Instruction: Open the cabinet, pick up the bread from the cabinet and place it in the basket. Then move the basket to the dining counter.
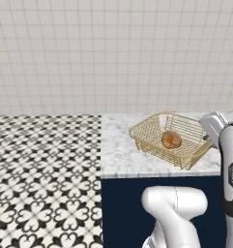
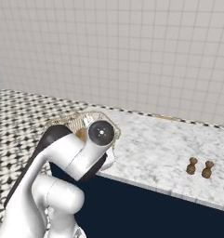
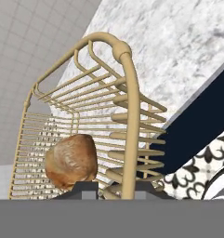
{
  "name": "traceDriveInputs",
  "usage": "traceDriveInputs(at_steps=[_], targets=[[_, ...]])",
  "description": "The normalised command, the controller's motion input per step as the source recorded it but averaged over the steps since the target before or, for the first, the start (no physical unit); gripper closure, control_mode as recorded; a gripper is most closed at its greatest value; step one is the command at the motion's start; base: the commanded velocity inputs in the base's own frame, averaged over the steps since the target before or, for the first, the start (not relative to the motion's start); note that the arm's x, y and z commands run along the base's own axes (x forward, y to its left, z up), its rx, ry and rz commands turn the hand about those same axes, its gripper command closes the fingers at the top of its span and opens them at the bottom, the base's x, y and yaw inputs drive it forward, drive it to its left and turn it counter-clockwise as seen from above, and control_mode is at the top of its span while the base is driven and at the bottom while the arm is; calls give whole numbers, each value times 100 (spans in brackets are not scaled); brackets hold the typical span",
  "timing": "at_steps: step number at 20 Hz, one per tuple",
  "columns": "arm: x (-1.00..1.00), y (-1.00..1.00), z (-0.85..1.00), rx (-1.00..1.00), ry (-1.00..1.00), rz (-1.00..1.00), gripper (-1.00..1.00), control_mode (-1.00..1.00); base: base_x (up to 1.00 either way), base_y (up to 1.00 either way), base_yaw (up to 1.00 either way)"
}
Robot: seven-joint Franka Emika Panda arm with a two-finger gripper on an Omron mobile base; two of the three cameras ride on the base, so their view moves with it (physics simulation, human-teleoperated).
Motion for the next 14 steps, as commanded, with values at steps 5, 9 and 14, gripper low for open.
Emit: traceDriveInputs(at_steps=[5,9,14], targets=[[95,0,-20,-2,2,-4,100,-100,0,0,0],[87,-36,-41,0,2,5,100,-100,0,0,0],[57,-50,-42,0,0,18,100,-100,0,0,0]])
